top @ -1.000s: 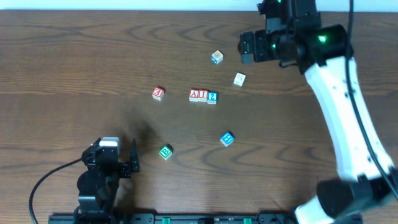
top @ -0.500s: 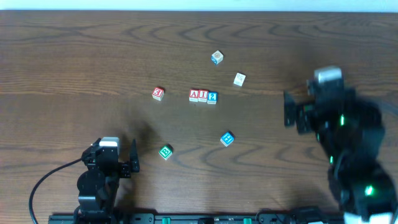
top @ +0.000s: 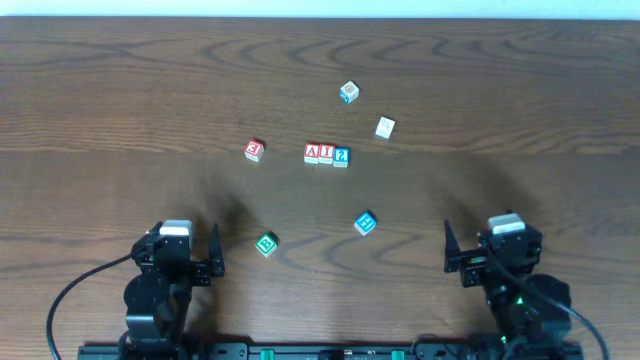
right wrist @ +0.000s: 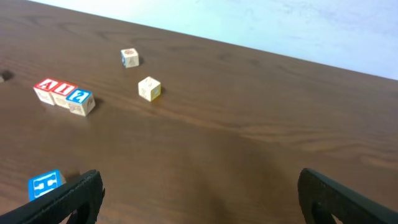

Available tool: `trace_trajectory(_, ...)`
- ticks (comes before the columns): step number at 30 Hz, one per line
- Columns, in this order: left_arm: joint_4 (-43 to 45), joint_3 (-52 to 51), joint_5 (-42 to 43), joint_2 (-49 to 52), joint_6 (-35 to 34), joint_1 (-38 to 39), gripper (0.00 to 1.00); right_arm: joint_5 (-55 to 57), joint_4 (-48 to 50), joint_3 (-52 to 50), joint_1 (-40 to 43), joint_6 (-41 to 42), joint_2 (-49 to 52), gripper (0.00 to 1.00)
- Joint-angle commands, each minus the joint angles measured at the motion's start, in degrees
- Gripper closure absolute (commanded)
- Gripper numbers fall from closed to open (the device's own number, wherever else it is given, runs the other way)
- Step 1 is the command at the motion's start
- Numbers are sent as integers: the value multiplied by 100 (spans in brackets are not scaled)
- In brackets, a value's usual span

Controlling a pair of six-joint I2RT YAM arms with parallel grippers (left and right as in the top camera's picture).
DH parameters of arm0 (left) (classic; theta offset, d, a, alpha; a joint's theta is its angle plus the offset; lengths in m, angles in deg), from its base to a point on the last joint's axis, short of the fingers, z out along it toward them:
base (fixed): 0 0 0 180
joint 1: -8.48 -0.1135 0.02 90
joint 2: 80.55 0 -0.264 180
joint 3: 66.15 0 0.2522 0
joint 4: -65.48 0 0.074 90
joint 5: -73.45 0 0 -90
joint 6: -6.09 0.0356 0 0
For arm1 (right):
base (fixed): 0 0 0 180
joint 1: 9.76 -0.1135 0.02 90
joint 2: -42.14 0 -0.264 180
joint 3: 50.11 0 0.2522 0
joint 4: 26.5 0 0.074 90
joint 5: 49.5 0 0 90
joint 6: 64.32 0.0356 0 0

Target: Spell out Ai2

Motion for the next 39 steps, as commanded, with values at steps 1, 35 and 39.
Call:
trace_trajectory(1, -59, -96, 61, -31, 57, -24, 5, -70, -7, -334, 46, -2, -293, 1)
trace_trajectory(35, -59, -96, 61, -31, 57, -24, 5, -195, 2, -874, -39, 105, -557, 1)
trace_trajectory(39, -59, -96, 61, -31, 57, -24, 5, -195, 2, -874, -39, 105, -557, 1)
